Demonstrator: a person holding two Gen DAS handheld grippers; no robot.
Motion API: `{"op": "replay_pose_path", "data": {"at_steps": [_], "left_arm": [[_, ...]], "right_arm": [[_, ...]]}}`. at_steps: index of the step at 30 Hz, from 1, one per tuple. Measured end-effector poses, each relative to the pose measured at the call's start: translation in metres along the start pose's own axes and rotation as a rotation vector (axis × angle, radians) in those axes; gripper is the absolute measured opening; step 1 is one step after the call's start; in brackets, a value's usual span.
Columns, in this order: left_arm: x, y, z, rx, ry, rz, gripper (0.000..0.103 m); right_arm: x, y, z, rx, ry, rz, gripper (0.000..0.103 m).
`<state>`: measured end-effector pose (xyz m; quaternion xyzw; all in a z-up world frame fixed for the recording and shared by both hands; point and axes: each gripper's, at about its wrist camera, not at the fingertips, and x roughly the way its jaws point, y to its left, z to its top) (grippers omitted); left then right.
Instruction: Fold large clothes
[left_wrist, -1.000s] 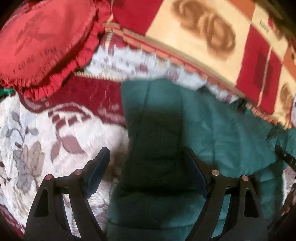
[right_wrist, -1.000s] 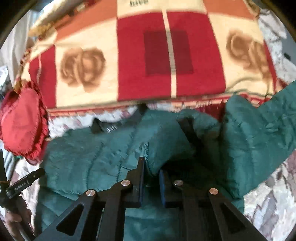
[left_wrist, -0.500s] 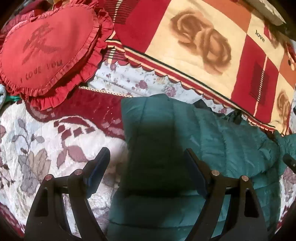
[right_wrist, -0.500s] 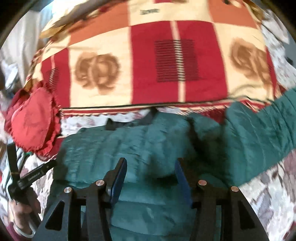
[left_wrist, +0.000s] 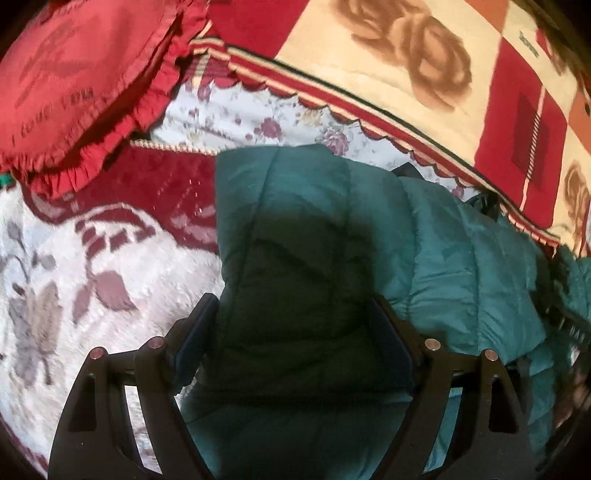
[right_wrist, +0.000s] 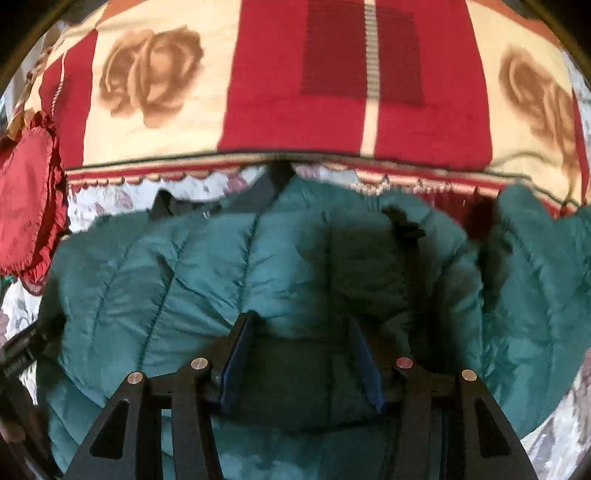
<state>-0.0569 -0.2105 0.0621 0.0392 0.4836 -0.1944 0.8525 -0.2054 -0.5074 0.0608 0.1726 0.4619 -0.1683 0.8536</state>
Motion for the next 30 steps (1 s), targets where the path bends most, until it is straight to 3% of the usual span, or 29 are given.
{"op": "replay_pose_path", "data": {"at_steps": [9,12,16,18,25,30], "left_arm": [[-0.035,-0.006,0.001,-0.01,-0.091,-0.018,0.083],[-0.032,-0.016,0.002,0.016,-0.077,-0.018,0.083],[-0.016,-0.029,-0.005,0.09,-0.048,0.056,0.083],[-0.015,-0.033,-0.009,0.116,-0.061,0.076,0.083],[-0.042,-0.033,-0.014,0.085,-0.071,0.025,0.083],[-0.072,-0.045,-0.025,0.097,-0.112,-0.004,0.083]], "right_arm": [[-0.05,0.016,-0.003,-0.018,-0.078,0.051,0.052],[-0.044,0.022,-0.006,-0.03,-0.063,0.041,0.058],[-0.009,0.016,-0.017,-0.029,0.022,0.015,0.059],[-0.01,0.013,-0.019,-0.02,0.01,0.028,0.059],[-0.062,0.015,-0.025,-0.029,-0.057,0.049,0.059],[-0.104,0.005,-0.041,-0.027,-0.139,0.057,0.069]]}}
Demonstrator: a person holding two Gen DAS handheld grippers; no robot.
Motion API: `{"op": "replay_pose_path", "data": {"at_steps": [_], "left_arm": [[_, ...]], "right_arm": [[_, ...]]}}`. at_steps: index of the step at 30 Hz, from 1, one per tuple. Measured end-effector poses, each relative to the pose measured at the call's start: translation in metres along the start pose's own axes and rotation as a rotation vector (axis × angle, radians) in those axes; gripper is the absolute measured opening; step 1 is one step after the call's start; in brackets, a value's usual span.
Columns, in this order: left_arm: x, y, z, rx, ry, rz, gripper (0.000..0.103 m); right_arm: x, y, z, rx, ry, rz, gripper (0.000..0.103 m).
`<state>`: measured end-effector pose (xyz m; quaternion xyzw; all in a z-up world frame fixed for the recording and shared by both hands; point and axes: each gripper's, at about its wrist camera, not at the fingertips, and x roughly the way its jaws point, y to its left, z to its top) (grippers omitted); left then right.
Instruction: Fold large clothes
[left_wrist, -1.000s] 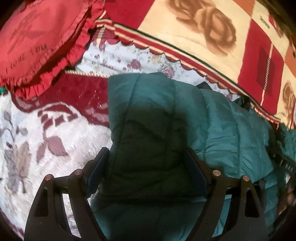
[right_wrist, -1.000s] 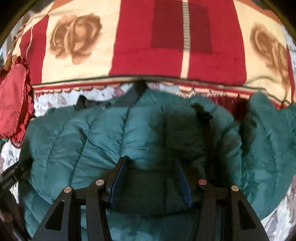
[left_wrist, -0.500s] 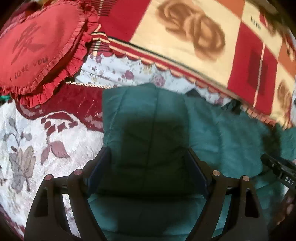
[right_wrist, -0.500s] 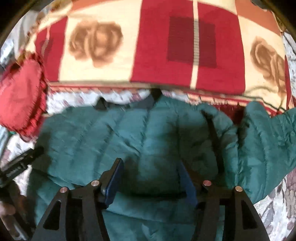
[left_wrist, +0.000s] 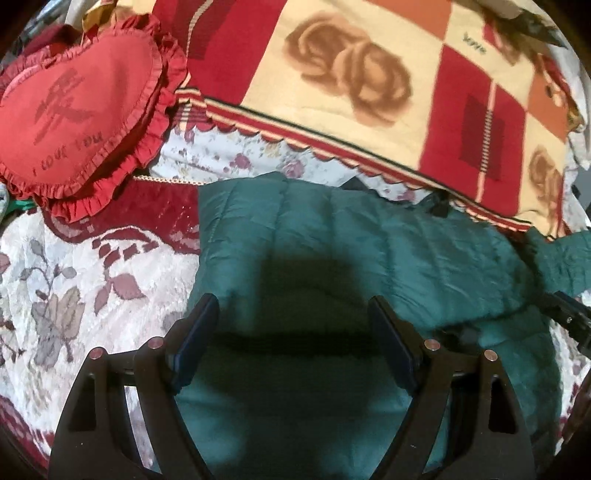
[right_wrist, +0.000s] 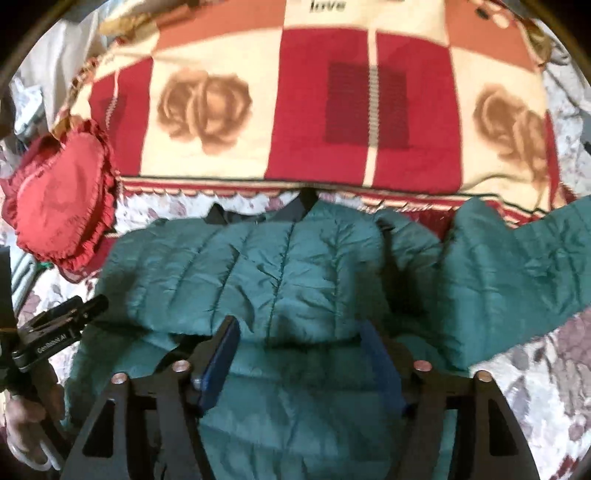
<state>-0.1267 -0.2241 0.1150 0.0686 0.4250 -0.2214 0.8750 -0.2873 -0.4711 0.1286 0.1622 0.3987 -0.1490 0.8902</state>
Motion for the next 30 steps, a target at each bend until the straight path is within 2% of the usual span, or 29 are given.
{"op": "replay_pose_path", "data": {"at_steps": [6,13,21,24,30], "left_arm": [[-0.025,-0.015,-0.012,0.029,-0.023,-0.016,0.083],[-0.041,-0.025,-0.027,0.056,-0.031,-0.027,0.083],[-0.029,-0.028,-0.038,0.056,0.012,-0.032,0.083],[-0.021,-0.024,-0.042,0.044,0.031,-0.032,0.083],[-0.005,-0.02,-0.048,0.038,0.077,-0.035,0.083]], "right_arm": [[-0.033,-0.021,-0.016,0.01,-0.045,-0.031,0.071],[-0.039,-0.084,-0.03,0.11,-0.051,-0.12,0.071],[-0.049,-0.158,-0.04,0.219,-0.069,-0.219,0.072],[-0.055,-0.191,-0.043,0.287,-0.094,-0.264,0.079],[-0.071,-0.251,-0.037,0.435,-0.133,-0.346,0.08]]}}
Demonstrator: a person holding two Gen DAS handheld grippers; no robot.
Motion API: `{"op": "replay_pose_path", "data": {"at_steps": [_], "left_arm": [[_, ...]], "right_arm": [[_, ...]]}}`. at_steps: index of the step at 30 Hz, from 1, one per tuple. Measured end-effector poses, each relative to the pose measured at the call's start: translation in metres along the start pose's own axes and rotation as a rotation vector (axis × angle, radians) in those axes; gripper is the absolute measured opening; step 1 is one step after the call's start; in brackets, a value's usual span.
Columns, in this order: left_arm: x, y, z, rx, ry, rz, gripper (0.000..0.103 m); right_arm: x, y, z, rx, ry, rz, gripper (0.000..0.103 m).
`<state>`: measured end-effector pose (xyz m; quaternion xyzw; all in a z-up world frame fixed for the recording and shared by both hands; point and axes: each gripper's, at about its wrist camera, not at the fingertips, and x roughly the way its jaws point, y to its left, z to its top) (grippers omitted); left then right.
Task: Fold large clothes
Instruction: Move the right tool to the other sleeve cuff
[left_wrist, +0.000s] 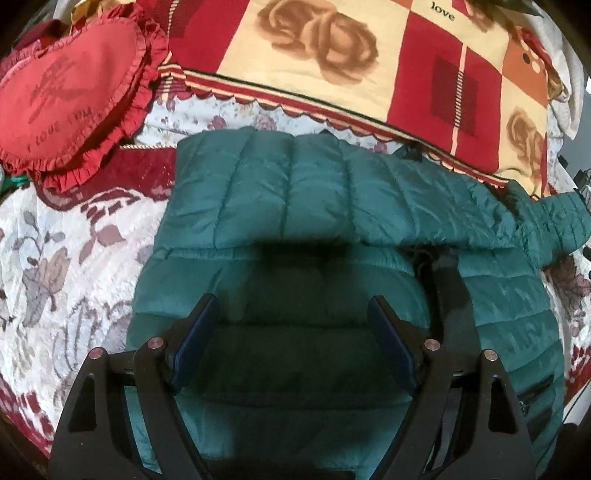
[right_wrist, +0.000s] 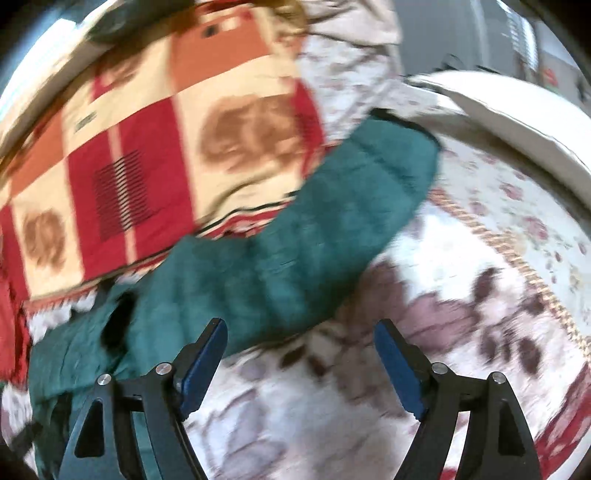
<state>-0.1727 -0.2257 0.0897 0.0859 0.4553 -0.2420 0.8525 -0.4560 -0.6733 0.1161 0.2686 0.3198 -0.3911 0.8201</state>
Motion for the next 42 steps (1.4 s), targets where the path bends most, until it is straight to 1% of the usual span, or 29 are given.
{"op": "replay_pose_path", "data": {"at_steps": [6,8,10,13,19,25,29,33,34,35,39,41,42], "left_arm": [[0.003,0.0,0.001,0.003,0.009,-0.019,0.083],[0.004,0.002,0.001,-0.001,0.014,-0.021,0.083],[0.006,0.003,0.001,-0.006,0.02,-0.022,0.083],[0.007,0.004,0.0,-0.012,0.023,-0.025,0.083],[0.006,0.001,-0.001,-0.007,0.024,-0.035,0.083],[-0.003,0.003,-0.001,-0.022,0.017,-0.065,0.083],[-0.014,0.006,0.001,-0.036,-0.001,-0.081,0.083],[-0.018,0.008,0.003,-0.04,-0.002,-0.079,0.083],[-0.018,0.009,0.003,-0.042,0.0,-0.076,0.083],[-0.018,0.009,0.003,-0.044,0.001,-0.073,0.083],[-0.016,0.012,0.0,-0.048,0.012,-0.068,0.083],[-0.017,0.012,-0.001,-0.046,0.015,-0.068,0.083],[-0.017,0.012,-0.002,-0.045,0.017,-0.067,0.083]], "right_arm": [[0.008,-0.022,0.035,0.095,-0.036,-0.025,0.08],[0.015,-0.034,0.044,0.139,-0.042,-0.017,0.08],[0.021,-0.046,0.051,0.197,-0.046,0.01,0.08],[0.023,-0.054,0.057,0.244,-0.056,0.026,0.08],[0.024,-0.052,0.071,0.209,-0.075,-0.016,0.08],[0.034,-0.057,0.088,0.214,-0.065,-0.054,0.08],[0.041,-0.062,0.098,0.229,-0.074,-0.059,0.08],[0.05,-0.061,0.105,0.228,-0.078,-0.039,0.079],[0.051,-0.061,0.105,0.226,-0.08,-0.034,0.071],[0.052,-0.06,0.106,0.225,-0.082,-0.031,0.059],[0.05,-0.064,0.104,0.249,-0.108,0.002,0.041],[0.047,-0.067,0.104,0.266,-0.117,0.032,0.022],[0.045,-0.067,0.105,0.269,-0.117,0.042,0.018]]}}
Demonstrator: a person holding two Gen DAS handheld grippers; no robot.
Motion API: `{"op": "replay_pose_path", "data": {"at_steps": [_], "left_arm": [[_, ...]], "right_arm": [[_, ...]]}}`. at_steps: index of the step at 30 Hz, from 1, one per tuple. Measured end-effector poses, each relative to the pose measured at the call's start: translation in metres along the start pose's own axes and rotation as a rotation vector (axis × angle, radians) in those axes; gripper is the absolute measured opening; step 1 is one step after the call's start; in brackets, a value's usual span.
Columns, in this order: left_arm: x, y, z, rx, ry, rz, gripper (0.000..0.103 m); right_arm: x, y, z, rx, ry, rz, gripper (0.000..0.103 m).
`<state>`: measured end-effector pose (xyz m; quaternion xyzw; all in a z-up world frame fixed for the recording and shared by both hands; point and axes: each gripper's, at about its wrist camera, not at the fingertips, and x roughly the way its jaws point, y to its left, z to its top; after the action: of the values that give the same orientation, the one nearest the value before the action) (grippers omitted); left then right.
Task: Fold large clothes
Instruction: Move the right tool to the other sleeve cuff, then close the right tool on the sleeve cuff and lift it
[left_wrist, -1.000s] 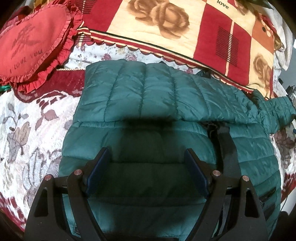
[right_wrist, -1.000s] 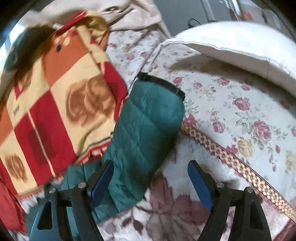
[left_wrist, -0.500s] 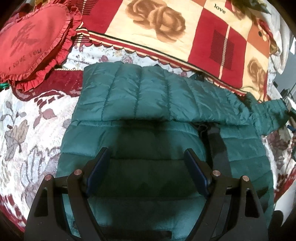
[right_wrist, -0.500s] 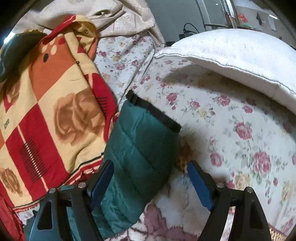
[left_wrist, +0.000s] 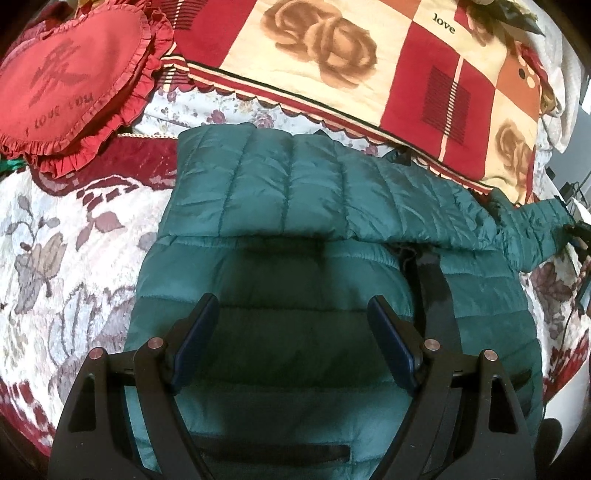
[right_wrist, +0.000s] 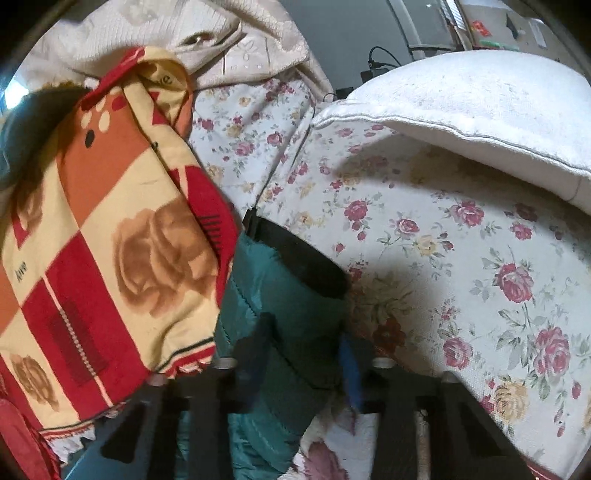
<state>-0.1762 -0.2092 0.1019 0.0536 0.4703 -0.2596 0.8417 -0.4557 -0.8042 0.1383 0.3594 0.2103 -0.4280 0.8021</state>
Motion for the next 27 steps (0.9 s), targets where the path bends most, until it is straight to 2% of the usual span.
{"op": "replay_pose_path", "data": {"at_steps": [3,14,21,27], "left_arm": [[-0.006,0.0,-0.001,-0.003,-0.01,-0.007,0.083],[-0.031,0.011,-0.006,-0.036,-0.052,-0.031,0.083],[-0.046,0.011,-0.008,-0.021,-0.075,-0.024,0.083],[-0.053,0.018,-0.009,-0.028,-0.086,-0.015,0.083]], "right_arm": [[-0.009,0.007,0.001,-0.027,-0.005,0.019,0.011],[-0.09,0.076,-0.014,-0.169,-0.034,0.233,0.01],[-0.124,0.122,-0.03,-0.236,0.005,0.342,0.01],[-0.148,0.179,-0.056,-0.347,0.082,0.452,0.01]]}}
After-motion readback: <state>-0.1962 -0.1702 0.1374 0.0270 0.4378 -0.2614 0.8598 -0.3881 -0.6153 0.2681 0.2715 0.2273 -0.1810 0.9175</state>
